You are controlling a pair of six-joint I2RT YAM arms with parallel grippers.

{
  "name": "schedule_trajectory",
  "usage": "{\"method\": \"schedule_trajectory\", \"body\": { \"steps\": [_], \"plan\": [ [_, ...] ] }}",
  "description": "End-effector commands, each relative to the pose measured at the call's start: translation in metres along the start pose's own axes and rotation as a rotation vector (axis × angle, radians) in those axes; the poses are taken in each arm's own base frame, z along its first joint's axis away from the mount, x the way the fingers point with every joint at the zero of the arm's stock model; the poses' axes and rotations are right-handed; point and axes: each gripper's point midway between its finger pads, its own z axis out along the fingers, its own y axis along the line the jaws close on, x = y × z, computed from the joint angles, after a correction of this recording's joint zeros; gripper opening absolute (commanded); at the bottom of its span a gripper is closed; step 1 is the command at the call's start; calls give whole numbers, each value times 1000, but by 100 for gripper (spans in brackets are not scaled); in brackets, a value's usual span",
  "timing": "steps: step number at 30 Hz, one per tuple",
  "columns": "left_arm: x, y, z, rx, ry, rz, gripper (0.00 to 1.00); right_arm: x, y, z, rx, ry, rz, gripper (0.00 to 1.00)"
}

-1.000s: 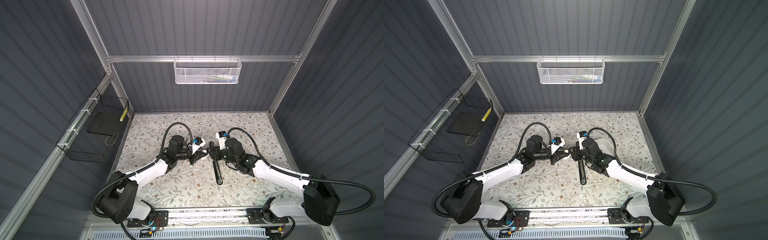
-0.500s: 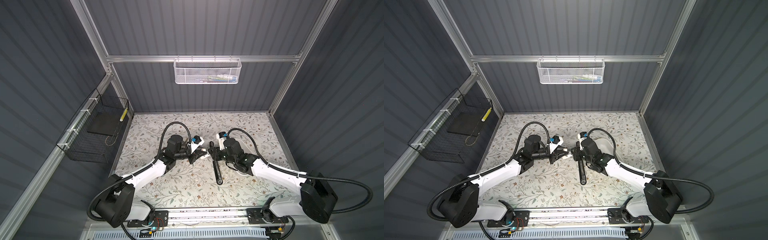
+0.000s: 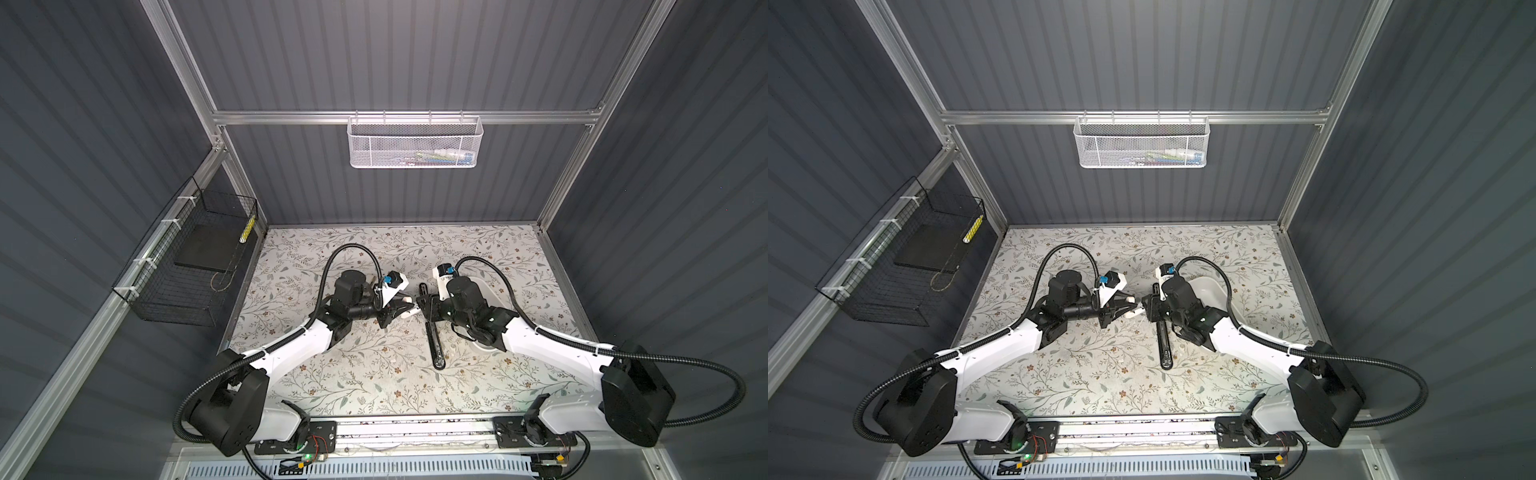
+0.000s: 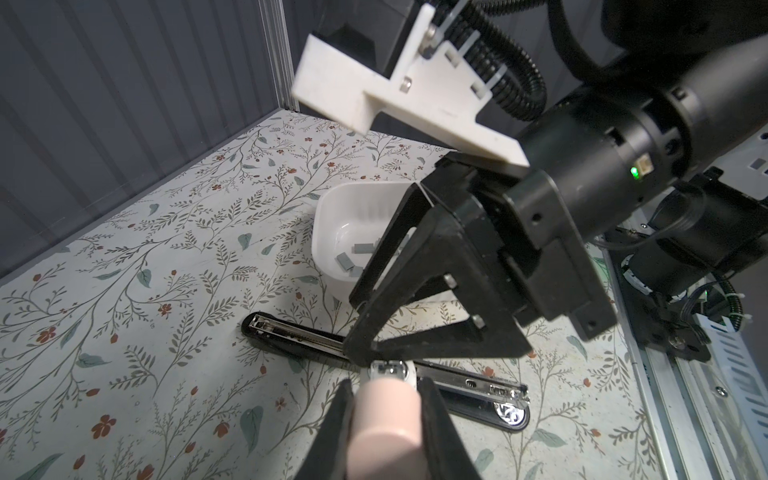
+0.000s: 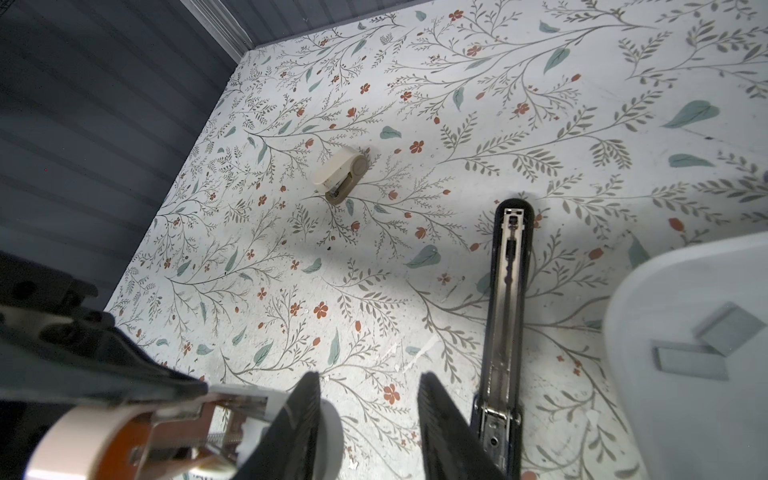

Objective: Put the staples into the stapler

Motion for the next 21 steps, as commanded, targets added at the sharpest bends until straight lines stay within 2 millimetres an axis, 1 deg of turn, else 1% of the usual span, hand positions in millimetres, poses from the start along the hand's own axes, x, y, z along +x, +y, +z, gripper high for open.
{"method": "schedule_trajectory", "body": {
  "steps": [1,4,7,10,14,17,21],
  "plan": [
    [-28,-3,-7,-4,-85,37,0,3,0,0,20,30,-19,42],
    [-26,1,-11,-42,-98,52,0,1,-5,-2,44,8,-24,44],
    [-27,2,-13,-60,-109,62,0,0,-4,-2,45,11,-29,44],
    [-30,-2,-16,-54,-118,76,0,-1,-3,-2,45,14,-25,44],
    [-31,-4,-19,-59,-140,103,0,-3,-8,-5,70,-3,-31,46],
    [-34,-6,-20,-44,-152,106,0,-3,-8,-5,69,-1,-31,47],
    [-34,-9,-21,-39,-155,125,0,-8,-10,-11,83,-22,-37,49]
  ]
}}
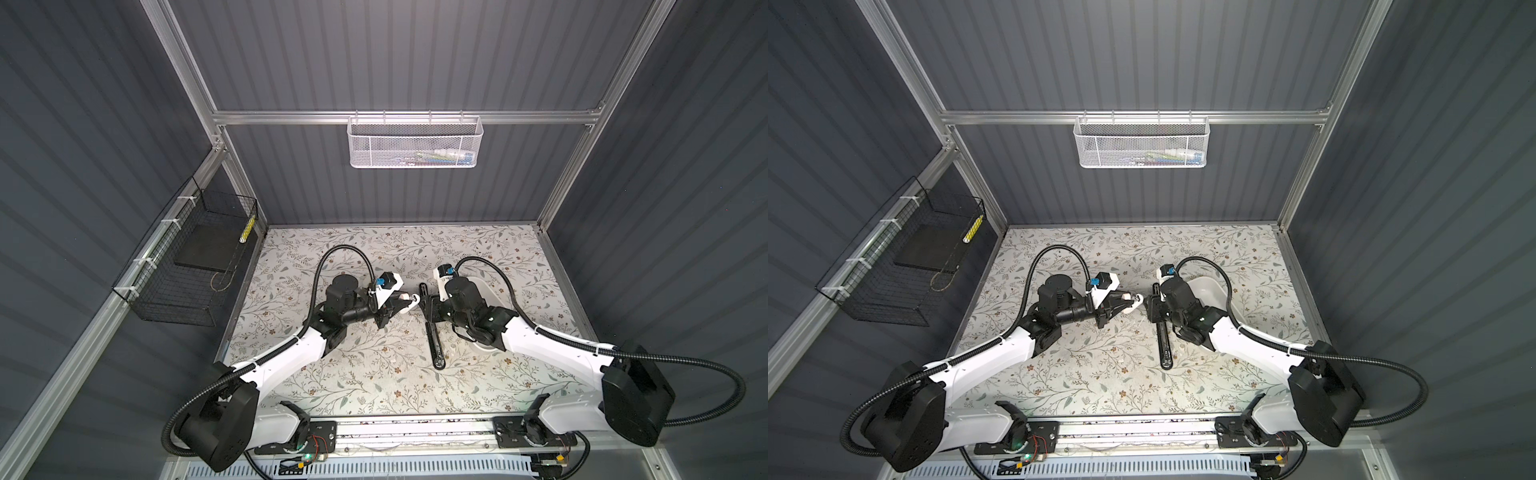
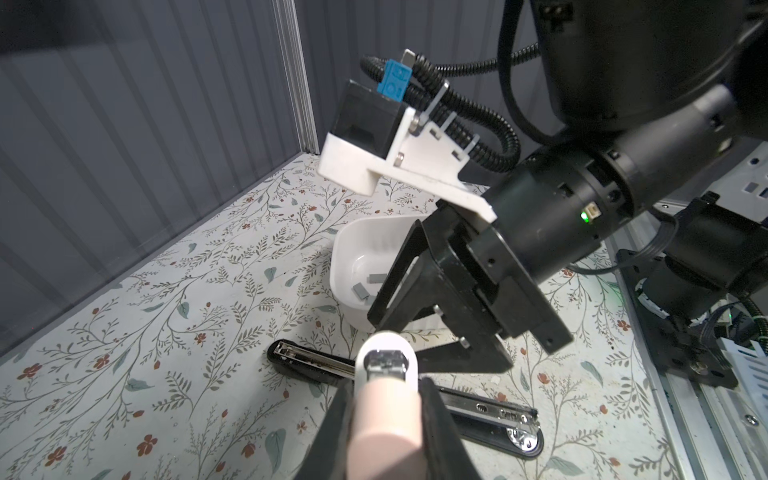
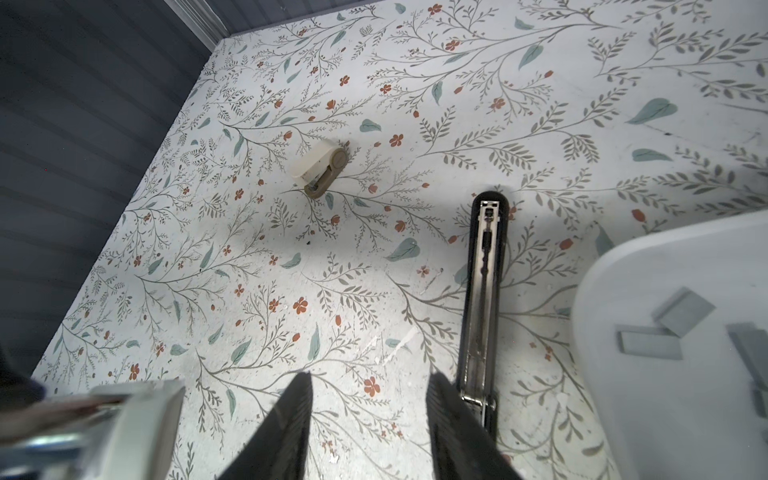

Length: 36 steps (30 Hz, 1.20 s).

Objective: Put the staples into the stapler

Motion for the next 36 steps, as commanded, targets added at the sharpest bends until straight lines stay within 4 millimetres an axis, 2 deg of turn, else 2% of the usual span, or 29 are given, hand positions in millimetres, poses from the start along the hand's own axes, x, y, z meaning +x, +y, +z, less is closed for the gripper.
{"method": "schedule_trajectory", "body": {
  "steps": [1,8,10,11,13,16,19,26,36],
  "plan": [
    [-13,-4,-4,5,-54,57,0,-12,-2,-11,26,-40,-18,49],
    [-12,-4,-4,10,-39,61,0,-29,-6,-39,46,-128,-36,46],
    [-9,-3,-2,7,-33,67,0,-35,-3,-50,22,-170,-49,37],
    [-7,-3,-1,11,-27,63,0,-38,0,-57,1,-193,-57,26],
    [-5,-4,2,26,-22,57,0,-44,13,-72,-75,-240,-79,13],
    [-4,-6,4,50,-17,50,0,-47,34,-88,-201,-284,-120,5],
    [-5,-8,3,56,-28,66,0,-46,50,-97,-291,-303,-154,4],
    [-1,-13,7,95,-25,74,0,-36,76,-88,-377,-237,-206,4],
    [-6,-20,7,142,-51,77,0,-24,69,-56,-305,-138,-196,5]
  ]
}}
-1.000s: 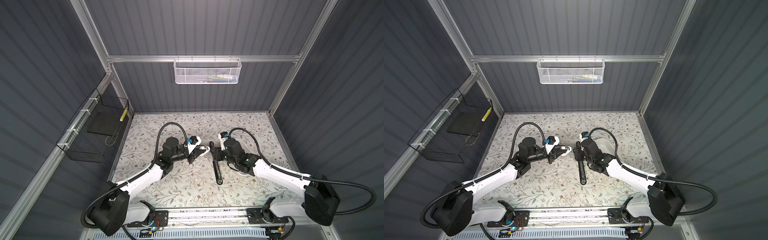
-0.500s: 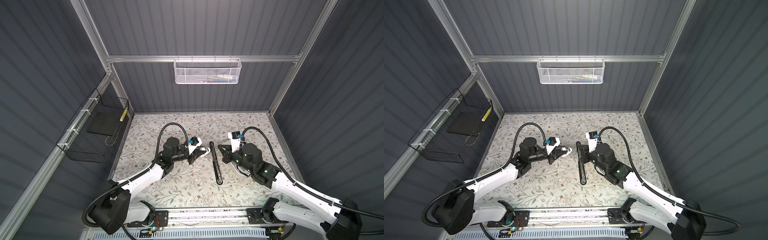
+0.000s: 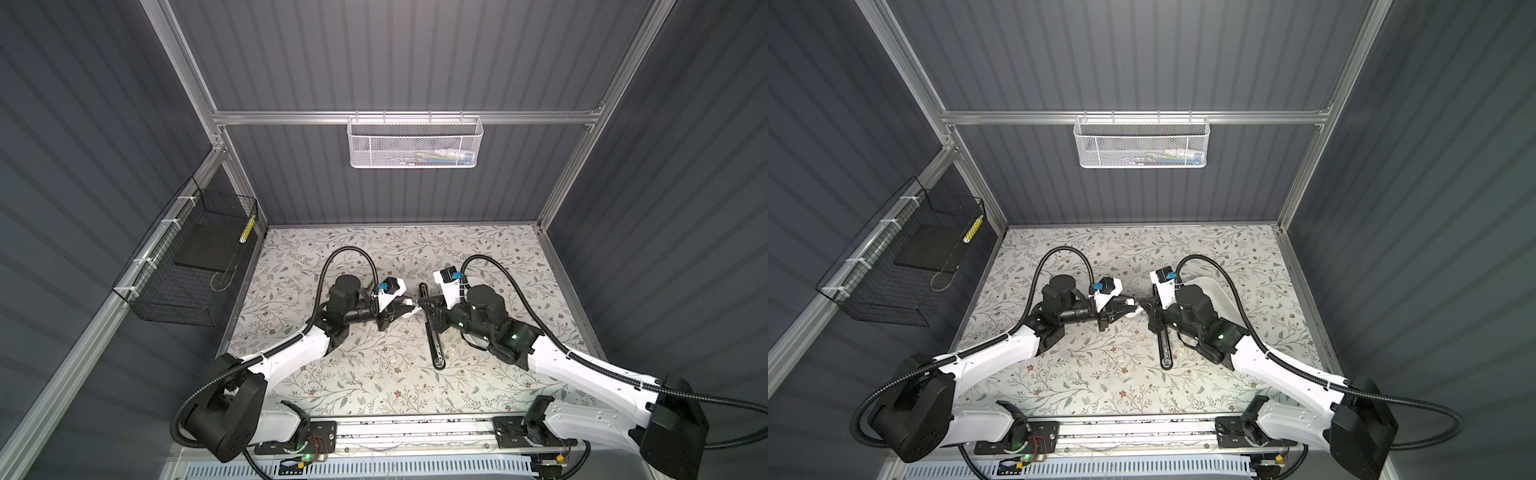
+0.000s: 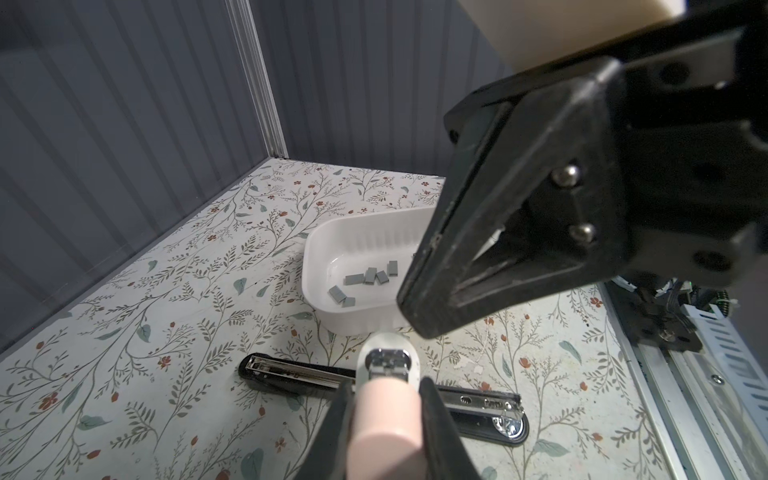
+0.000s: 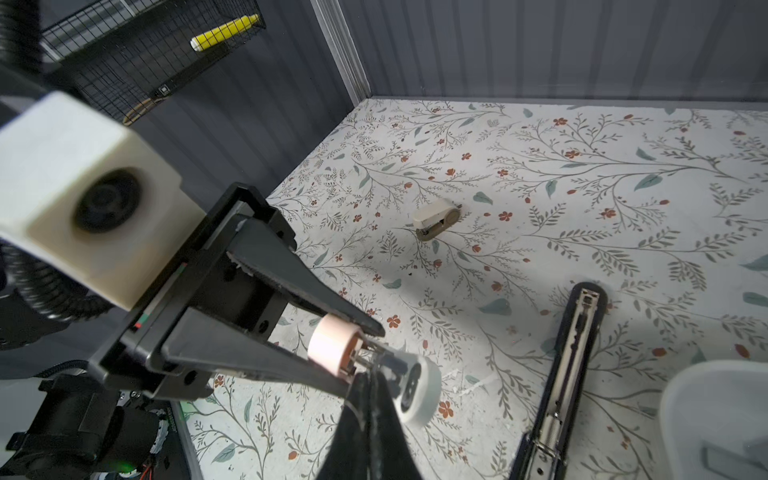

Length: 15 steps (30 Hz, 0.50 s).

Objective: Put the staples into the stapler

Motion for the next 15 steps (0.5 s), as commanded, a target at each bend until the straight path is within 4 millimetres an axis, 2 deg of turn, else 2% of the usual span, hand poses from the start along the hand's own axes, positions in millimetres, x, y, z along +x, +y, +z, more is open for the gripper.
{"method": "schedule_trajectory", "body": {
  "steps": [1,8,15],
  "plan": [
    [-17,-6,-1,33,-50,47,0,-2,0,5,14,16,-6,5],
    [-22,-10,-3,46,-73,56,0,8,-17,18,104,70,10,5],
    [-29,-12,-10,23,-107,76,0,18,-21,29,113,106,19,8]
  ]
}}
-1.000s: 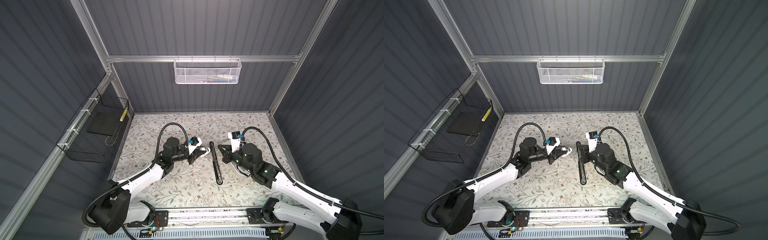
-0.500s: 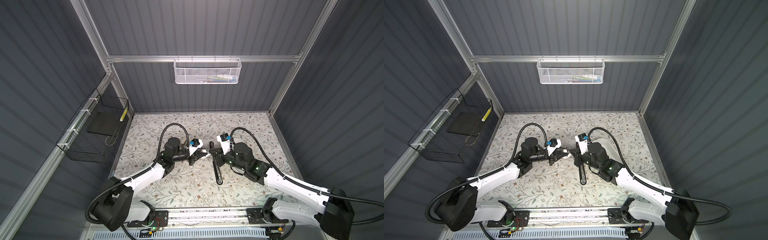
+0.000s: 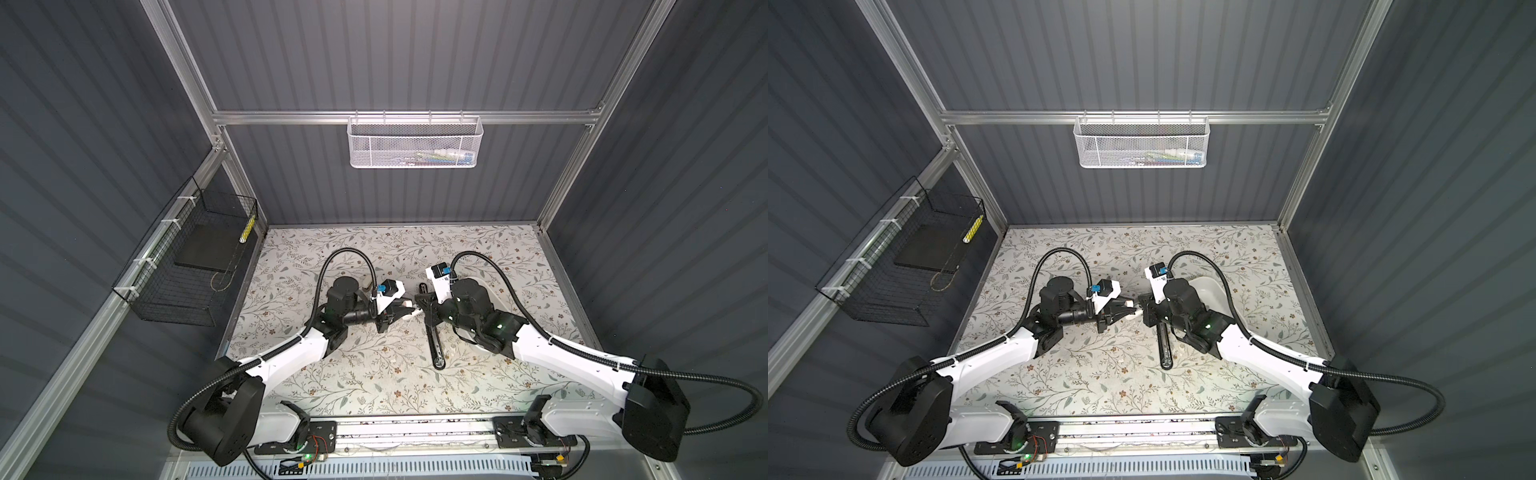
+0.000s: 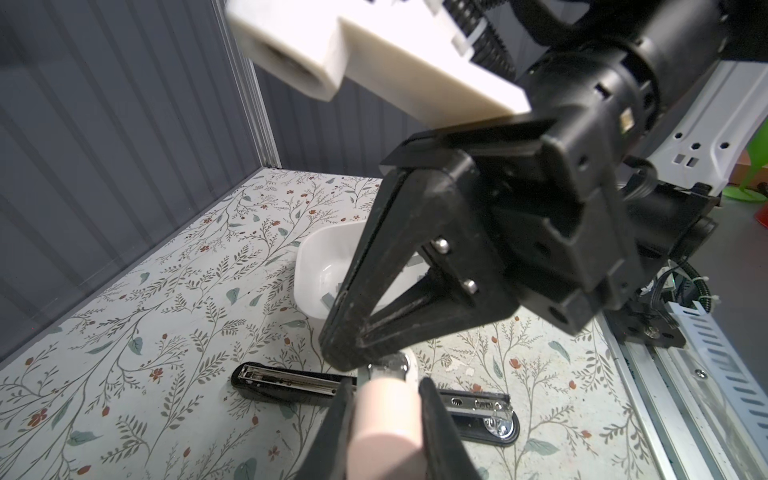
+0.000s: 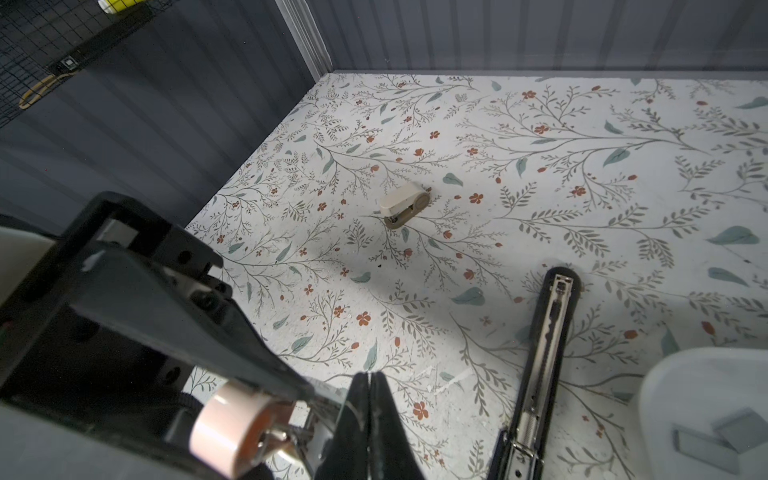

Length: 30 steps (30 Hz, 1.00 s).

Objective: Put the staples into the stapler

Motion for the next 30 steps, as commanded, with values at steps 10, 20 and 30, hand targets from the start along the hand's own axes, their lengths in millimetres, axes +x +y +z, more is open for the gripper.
{"method": "schedule_trajectory", "body": {
  "steps": [10,20,30],
  "plan": [
    [-32,-4,-11,-29,-116,69,0,15,9,17,-30,90,2,10],
    [-40,4,-24,-126,-140,63,0,29,20,34,-59,154,-8,10],
    [-42,7,-28,-164,-150,61,0,42,31,49,-83,203,-16,9]
  ]
}}
